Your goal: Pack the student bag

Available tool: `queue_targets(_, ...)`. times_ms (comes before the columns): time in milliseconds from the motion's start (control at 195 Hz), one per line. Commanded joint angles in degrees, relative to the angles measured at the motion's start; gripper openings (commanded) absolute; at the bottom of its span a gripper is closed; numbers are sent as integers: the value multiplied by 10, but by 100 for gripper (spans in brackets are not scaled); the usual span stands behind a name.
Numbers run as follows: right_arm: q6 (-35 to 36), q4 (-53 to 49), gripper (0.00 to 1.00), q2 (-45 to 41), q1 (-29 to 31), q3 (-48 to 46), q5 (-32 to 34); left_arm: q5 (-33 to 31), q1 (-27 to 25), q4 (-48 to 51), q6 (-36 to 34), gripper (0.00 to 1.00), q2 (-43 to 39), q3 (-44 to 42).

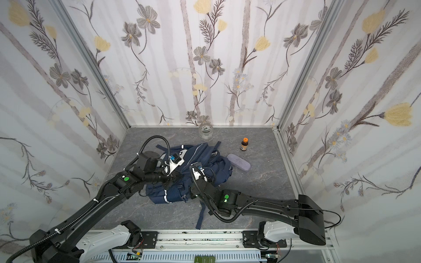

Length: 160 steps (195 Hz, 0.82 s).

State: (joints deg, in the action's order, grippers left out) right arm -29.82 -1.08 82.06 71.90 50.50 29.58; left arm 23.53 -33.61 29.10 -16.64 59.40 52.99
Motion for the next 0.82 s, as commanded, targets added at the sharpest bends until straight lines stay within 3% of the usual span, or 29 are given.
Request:
queue_targets(0, 4, -4, 0, -16, -5, -10, -42, -57, 3, -33, -3, 0, -8, 1)
queue_targets(353, -4, -85, 0, -60, -30, -22, -83, -127, 11, -24, -73, 0, -49, -42)
queue_targets(558, -18, -113, 0, -102, -47, -40, -96, -245, 41, -30, -102, 0, -92, -79)
queue_targets(717, 2, -113, 0, -75, -51, -8, -179, -340, 57, -33, -125, 0, -100, -83)
queue_targets(732, 6, -112, 0, -68, -50, 0, -195, -336, 58, -29, -129, 4, -102, -81)
queue_targets(783, 25, -112, 0, -41, -50, 32, -249, -298, 58, -12, -157, 38, -115, -73)
queue_targets(814, 31, -119, 0, -21, -51, 55, -280, -255, 58, 0, -179, 52, -129, -70)
